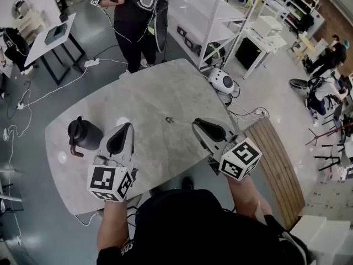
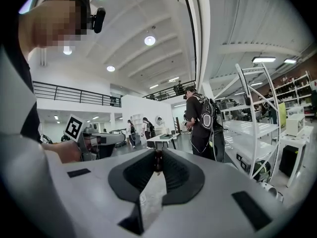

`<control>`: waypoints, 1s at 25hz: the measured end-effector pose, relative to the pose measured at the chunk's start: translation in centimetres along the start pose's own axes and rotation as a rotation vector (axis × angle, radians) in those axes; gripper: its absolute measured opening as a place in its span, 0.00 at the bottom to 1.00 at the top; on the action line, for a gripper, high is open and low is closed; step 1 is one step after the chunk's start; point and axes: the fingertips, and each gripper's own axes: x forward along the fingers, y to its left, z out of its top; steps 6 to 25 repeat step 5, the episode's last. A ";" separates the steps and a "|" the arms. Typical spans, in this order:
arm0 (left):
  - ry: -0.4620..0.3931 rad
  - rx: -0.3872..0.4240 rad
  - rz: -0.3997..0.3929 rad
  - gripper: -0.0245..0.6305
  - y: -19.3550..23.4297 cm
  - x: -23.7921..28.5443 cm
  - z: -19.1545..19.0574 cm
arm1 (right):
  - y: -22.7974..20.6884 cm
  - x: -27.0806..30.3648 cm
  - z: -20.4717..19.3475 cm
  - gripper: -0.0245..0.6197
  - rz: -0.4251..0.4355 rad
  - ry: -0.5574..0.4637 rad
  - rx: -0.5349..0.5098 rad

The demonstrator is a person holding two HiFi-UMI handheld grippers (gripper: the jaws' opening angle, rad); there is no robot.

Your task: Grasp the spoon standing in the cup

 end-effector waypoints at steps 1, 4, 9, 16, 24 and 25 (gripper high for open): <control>0.004 0.000 0.001 0.05 0.0 0.0 -0.1 | 0.1 0.1 0.1 0.09 0.005 -0.005 0.004; 0.004 0.008 0.007 0.05 0.2 0.1 0.4 | 0.2 0.3 1.3 0.09 0.032 -0.034 0.028; 0.002 0.011 0.009 0.05 0.3 0.1 0.6 | 0.3 0.4 1.7 0.09 0.042 -0.046 0.036; 0.002 0.011 0.009 0.05 0.3 0.1 0.6 | 0.3 0.4 1.7 0.09 0.042 -0.046 0.036; 0.002 0.011 0.009 0.05 0.3 0.1 0.6 | 0.3 0.4 1.7 0.09 0.042 -0.046 0.036; 0.002 0.011 0.009 0.05 0.3 0.1 0.6 | 0.3 0.4 1.7 0.09 0.042 -0.046 0.036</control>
